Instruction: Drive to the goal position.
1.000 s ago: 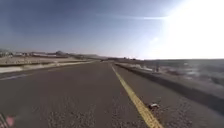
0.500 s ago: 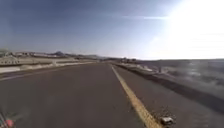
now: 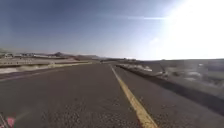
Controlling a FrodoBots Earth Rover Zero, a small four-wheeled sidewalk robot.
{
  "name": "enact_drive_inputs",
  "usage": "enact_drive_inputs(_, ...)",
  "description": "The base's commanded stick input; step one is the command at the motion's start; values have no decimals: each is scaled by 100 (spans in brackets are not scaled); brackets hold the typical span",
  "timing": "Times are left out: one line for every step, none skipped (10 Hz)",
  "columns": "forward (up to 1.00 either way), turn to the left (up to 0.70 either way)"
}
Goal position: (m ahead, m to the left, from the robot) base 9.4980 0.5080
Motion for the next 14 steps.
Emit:
enact_drive_inputs(70,0)
enact_drive_inputs(70,0)
enact_drive_inputs(70,0)
enact_drive_inputs(70,0)
enact_drive_inputs(70,0)
enact_drive_inputs(70,0)
enact_drive_inputs(70,0)
enact_drive_inputs(70,1)
enact_drive_inputs(70,4)
enact_drive_inputs(70,29)
enact_drive_inputs(70,14)
enact_drive_inputs(70,0)
enact_drive_inputs(70,0)
enact_drive_inputs(70,0)
